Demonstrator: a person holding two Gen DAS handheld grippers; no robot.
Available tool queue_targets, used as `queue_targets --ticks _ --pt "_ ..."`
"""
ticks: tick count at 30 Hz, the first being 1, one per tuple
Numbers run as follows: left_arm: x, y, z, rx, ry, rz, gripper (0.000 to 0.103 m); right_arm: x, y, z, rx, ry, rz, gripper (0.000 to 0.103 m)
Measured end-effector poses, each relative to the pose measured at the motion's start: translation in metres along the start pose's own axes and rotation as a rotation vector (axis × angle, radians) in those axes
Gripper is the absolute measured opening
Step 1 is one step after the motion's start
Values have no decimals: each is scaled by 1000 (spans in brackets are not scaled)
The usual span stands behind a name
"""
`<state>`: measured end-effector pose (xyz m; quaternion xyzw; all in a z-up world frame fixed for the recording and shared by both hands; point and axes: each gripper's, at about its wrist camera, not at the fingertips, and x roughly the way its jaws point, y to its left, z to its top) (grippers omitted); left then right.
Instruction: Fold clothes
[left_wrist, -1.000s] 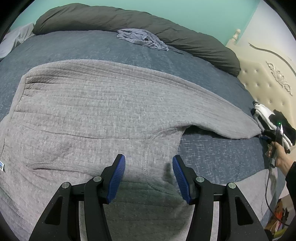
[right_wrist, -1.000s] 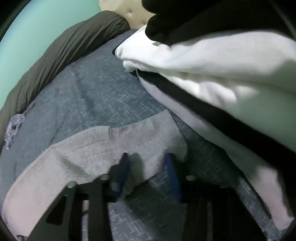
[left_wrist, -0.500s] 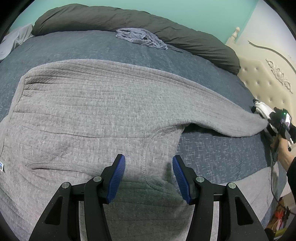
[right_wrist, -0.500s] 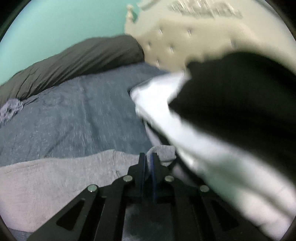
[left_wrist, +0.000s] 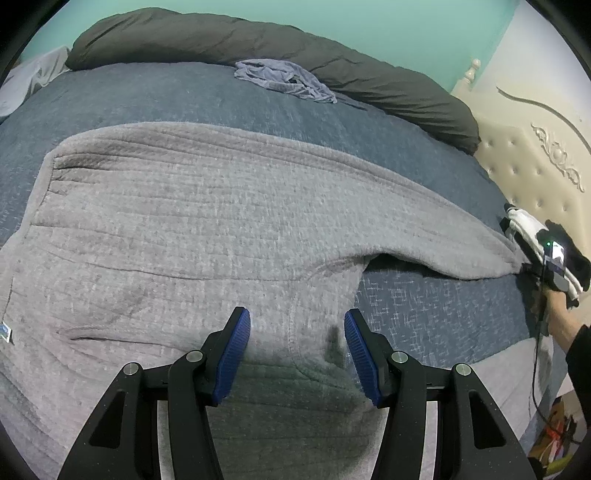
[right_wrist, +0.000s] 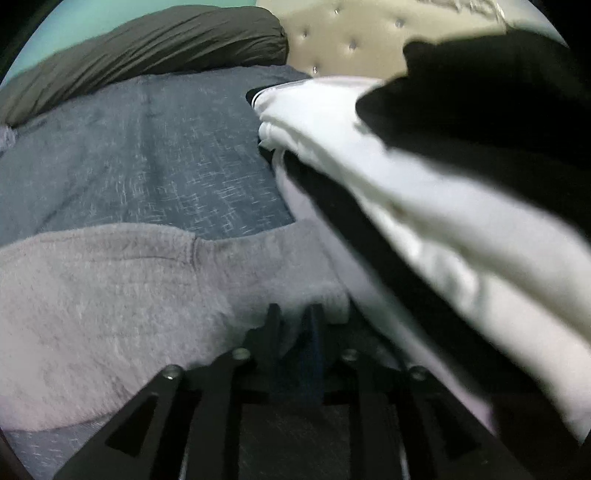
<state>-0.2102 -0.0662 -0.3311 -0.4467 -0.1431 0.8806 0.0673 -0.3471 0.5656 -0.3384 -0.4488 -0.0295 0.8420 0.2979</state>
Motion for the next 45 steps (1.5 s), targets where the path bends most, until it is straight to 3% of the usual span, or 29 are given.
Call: queue_targets --ticks 4,10,14,17,21,32,35,45 --pt "-10 5 3 -21 -11 -7 57 -28 4 -6 -14 -46 71 24" --pt "-33 17 -1 -43 -25 8 57 -83 28 -29 37 -93 326 35" --pt "-52 24 -6 -53 -33 32 57 -117 53 -57 54 -64 508 38" --pt "-72 33 -15 -71 -38 48 57 -129 74 -66 53 -50 578 43" --pt "-93 46 -32 -99 -33 67 57 -153 81 -89 52 -10 636 45" --pt "-137 87 -90 -185 -12 118 58 -211 67 -174 222 7 744 52" --pt "-147 93 -102 -197 -13 131 58 -228 76 -200 210 14 773 52" --pt "-155 98 -136 -238 12 147 58 -245 86 -239 225 -22 820 53"
